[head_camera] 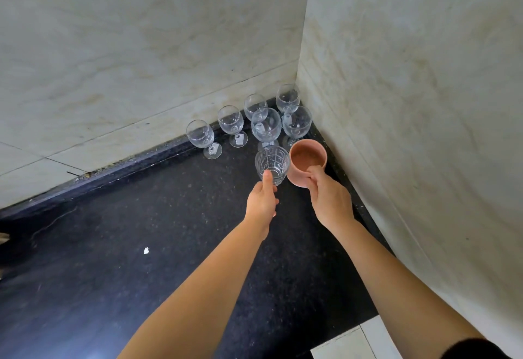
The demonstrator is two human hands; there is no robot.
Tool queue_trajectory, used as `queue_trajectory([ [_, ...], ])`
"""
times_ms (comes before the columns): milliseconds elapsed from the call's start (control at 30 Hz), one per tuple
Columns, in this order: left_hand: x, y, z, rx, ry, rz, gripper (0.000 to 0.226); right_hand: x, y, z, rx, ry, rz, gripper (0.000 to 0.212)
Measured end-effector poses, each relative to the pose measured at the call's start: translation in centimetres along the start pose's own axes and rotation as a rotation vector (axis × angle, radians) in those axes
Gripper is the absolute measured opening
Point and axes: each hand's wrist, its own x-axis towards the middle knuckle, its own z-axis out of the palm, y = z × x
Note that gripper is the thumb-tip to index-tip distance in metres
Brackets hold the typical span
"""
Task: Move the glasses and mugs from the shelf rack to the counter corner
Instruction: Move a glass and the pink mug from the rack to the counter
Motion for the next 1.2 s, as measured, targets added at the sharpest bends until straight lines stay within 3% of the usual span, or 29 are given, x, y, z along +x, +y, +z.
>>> queue_trajectory([
  [267,0.5,-0.1,-0.5,0.102,-0.033,0.041,0.059,0.0,-0.4,0.0,0.075,-0.070,0.058,0.023],
  [367,-0.2,0.8,-1.6,0.224,-0.032,0.077,0.062,0.0,-1.5,-1.1,0.015,-0.151,0.119,0.046],
  [433,-1.3,1.3,-3.1,0.361,0.017,0.165,0.061,-0.2,-2.6,-2.1,-0.054,-0.163,0.173,0.059],
  [533,-3.8,1.4,-7.8,0.652,0.175,0.385,0.062,-1.1,-5.3,-3.7,-0.098,-0.020,0.181,0.061],
  [633,-6.7,0.9,-14.4,0.877,0.367,0.601,0.062,-2.2,-9.2,-4.5,-0.106,0.188,0.049,0.055],
  [733,-9.6,-0.6,-21.3,0.944,0.508,0.670,0.062,-3.9,-14.2,-3.7,-0.181,0.224,-0.060,0.060],
  [1067,-20.4,-10.2,-40.5,0.714,0.900,0.558,0.066,-14.8,-34.5,4.5,-0.181,0.095,-0.441,0.073],
  [1200,-26.2,-15.2,-44.9,0.664,1.079,0.431,0.064,-19.3,-41.7,6.6,-0.160,0.002,-0.704,0.074],
])
